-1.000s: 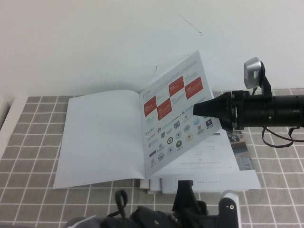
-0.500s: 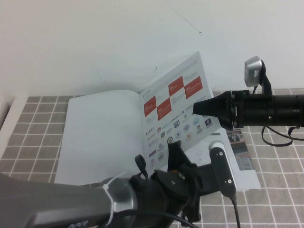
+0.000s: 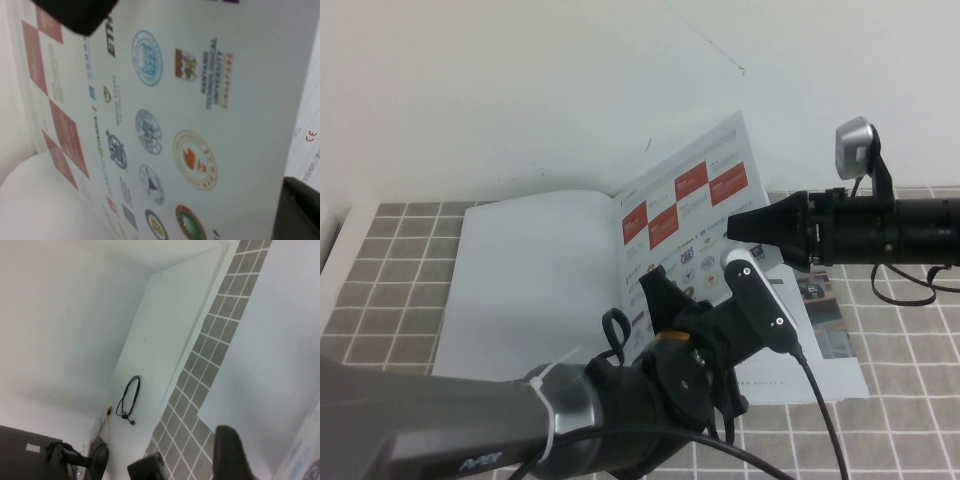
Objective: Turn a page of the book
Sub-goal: Open the closed book
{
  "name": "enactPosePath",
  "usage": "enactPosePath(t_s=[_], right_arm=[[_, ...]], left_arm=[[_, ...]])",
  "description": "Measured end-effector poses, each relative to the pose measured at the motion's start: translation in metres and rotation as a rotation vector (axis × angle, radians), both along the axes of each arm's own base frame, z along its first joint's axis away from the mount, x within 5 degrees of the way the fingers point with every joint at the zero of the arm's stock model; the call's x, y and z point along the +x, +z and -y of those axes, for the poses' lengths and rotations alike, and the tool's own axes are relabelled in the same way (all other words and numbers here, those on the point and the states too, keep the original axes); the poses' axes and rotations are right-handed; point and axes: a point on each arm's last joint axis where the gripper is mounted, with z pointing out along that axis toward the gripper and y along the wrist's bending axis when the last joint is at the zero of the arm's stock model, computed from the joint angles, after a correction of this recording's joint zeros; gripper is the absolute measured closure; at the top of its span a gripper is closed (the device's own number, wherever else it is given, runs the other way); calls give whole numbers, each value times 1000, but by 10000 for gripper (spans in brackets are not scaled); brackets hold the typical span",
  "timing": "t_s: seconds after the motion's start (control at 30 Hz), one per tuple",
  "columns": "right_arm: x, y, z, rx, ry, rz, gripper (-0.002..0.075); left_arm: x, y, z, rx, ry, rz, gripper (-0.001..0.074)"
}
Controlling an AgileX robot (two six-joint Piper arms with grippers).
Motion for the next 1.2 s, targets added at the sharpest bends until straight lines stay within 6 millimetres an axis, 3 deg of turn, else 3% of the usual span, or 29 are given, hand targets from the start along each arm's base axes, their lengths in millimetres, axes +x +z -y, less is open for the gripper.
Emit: enactPosePath(t_s=[0.17,0.3,0.4,0.5,0.63,0.93,1.03,1.2], right_arm=[[2,13,11,-12,-15,67,360],[5,52,37,-64,-33,216,375],[-1,84,56,-171,-30,305,490],[-5,92,68,-418,-64,311,648],[-3,69,68,-584,-70,256,709],[0,-25,-4,-666,133,158,724],[-1,-51,-13,-746,156,123,725],[-2,-56,-13,-780,134,47,725]], left_arm=[[1,1,0,-9,11,7,736],[1,1,-1,-9,14,11,736],[1,1,-1,-7,17,16,736],[2,2,-1,-6,23,20,736],[2,2,-2,-5,28,24,736],[2,2,-2,-6,28,27,736],[2,2,-2,-5,28,29,736],[6,6,-7,45,66,99,736]])
